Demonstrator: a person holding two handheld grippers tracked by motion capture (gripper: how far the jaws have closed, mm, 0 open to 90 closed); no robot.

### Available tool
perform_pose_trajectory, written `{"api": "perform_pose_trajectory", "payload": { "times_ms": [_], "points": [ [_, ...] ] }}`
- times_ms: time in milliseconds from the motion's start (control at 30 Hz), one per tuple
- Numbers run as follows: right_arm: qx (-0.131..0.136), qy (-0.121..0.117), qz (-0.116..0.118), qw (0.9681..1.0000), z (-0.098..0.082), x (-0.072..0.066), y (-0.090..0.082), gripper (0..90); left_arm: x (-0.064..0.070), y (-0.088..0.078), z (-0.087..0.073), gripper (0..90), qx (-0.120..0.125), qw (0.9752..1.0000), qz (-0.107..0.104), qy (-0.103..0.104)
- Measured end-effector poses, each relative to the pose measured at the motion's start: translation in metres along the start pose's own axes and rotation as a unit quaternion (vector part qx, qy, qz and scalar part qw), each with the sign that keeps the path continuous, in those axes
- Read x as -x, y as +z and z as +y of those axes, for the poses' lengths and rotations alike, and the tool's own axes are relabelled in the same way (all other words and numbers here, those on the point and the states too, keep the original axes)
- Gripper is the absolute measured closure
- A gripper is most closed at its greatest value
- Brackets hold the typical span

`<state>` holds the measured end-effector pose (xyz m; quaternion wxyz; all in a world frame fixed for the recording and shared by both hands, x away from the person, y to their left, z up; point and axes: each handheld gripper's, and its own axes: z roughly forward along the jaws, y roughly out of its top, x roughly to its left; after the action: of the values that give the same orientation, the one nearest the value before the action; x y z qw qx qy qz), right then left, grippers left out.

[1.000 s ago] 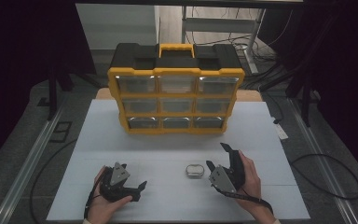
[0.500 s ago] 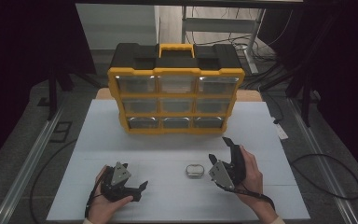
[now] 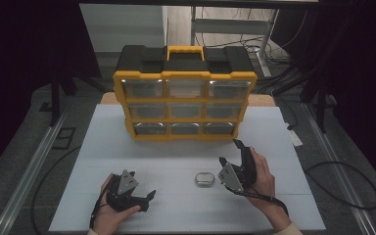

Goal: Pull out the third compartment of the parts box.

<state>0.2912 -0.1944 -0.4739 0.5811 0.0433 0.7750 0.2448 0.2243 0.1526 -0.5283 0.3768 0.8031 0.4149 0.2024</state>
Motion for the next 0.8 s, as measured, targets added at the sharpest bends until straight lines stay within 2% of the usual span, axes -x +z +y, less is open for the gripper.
{"api": "perform_pose_trajectory", "payload": {
  "times_ms": [500,800],
  "points": [
    [0.011,-0.008,-0.013,0.9998,0.009,0.010,0.003,17.4,0.000,0.001,0.000,4.8,-0.002,1.0000,0.000,0.000],
    [0.020,-0.023,-0.014,0.9995,0.014,0.018,0.004,17.1,0.001,0.000,-0.001,4.8,-0.002,1.0000,0.001,0.002]
  ]
}}
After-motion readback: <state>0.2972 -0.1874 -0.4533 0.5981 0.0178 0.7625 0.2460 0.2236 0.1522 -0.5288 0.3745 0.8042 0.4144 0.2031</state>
